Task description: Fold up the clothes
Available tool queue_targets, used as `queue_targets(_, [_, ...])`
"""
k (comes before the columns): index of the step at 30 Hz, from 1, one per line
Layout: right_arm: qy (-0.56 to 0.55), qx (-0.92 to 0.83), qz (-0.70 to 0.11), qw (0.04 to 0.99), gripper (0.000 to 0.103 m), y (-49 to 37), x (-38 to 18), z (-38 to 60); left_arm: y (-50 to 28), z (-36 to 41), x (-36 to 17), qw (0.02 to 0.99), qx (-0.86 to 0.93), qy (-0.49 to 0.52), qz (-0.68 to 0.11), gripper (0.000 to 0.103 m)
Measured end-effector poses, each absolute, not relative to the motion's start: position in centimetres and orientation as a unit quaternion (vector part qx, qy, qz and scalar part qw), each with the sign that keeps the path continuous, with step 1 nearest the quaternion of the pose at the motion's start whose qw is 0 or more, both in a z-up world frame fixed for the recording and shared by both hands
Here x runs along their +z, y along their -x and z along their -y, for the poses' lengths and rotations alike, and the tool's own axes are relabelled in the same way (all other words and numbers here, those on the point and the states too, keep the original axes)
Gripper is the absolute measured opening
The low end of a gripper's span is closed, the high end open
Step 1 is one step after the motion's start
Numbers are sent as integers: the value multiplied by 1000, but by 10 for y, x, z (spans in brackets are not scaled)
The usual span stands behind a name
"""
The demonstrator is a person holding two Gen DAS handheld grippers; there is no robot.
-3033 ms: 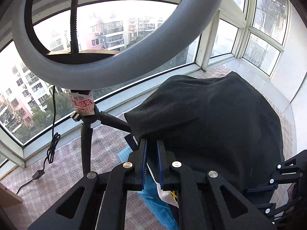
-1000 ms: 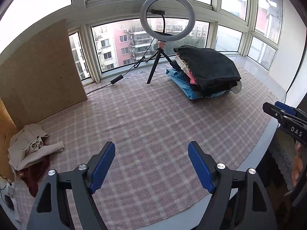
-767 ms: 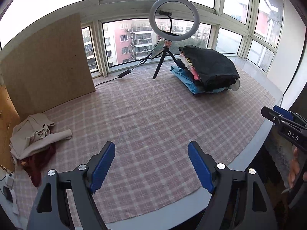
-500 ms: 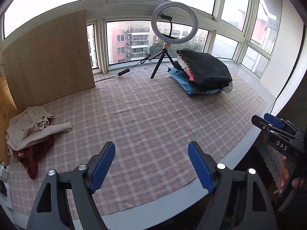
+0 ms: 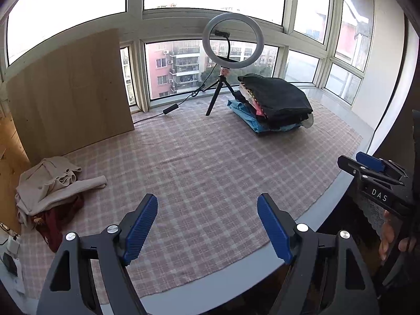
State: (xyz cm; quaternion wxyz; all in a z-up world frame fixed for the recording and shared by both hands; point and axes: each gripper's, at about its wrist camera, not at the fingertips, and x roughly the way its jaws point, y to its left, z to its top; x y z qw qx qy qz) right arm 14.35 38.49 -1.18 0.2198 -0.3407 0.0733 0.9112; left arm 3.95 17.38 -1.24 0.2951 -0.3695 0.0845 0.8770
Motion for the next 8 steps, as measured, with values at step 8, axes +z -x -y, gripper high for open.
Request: queue_targets(8, [344,912,-67,213,57,-135,-11,-377,-35,-166,-14,293,877,372,-81,77])
